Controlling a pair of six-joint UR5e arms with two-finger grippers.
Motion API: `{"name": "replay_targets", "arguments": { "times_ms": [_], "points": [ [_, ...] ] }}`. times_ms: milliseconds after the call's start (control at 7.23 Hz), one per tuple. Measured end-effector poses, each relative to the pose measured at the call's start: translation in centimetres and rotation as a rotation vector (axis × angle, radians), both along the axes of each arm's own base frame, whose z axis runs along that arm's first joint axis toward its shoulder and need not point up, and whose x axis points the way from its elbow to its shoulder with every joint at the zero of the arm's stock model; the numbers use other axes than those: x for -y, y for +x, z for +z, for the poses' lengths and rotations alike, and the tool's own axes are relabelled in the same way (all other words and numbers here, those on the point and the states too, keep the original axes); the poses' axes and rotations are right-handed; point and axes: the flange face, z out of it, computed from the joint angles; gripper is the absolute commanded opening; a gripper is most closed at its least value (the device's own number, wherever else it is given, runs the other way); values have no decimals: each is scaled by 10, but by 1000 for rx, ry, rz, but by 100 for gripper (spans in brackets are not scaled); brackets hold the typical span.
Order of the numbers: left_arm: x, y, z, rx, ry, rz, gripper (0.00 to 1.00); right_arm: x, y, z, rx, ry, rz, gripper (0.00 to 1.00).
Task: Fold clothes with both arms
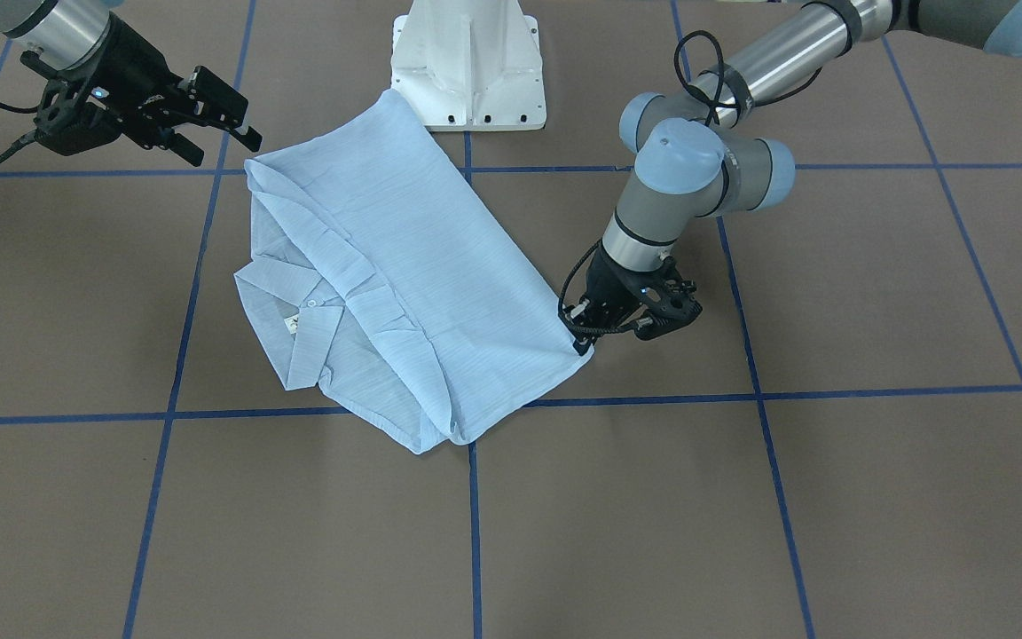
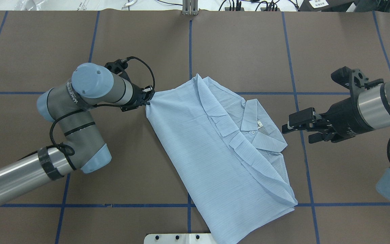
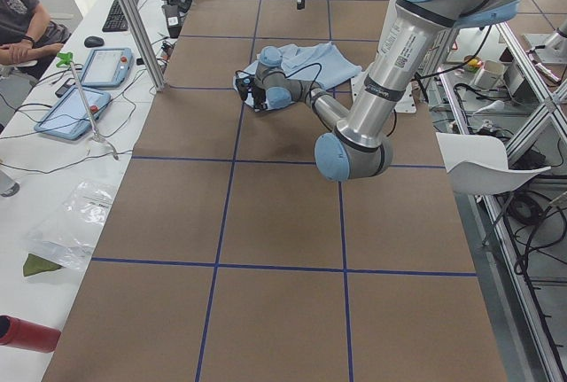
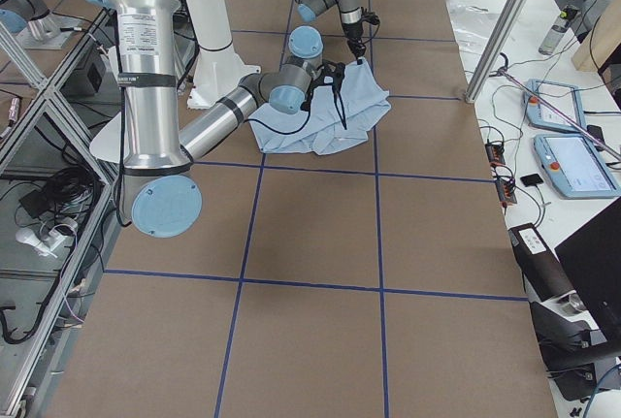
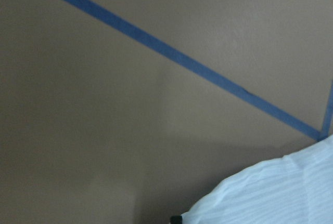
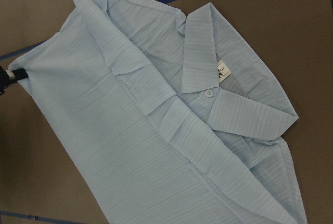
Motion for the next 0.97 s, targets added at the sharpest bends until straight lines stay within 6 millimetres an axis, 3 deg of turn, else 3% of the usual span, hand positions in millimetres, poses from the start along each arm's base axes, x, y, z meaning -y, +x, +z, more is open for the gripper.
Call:
{"name": "replay_targets", "arguments": {
  "times_ms": [276,415,968],
  "points": [
    [61,1,-11,-32,30,-60,0,3,2,1,-2,-1,6,100],
    [82,-1,-20,-50,51,-81,0,3,3,1,-2,-2,10,100],
    [125,-5,-20,-122,152,-153,0,4,3,-2,3,2,10,100]
  ]
}}
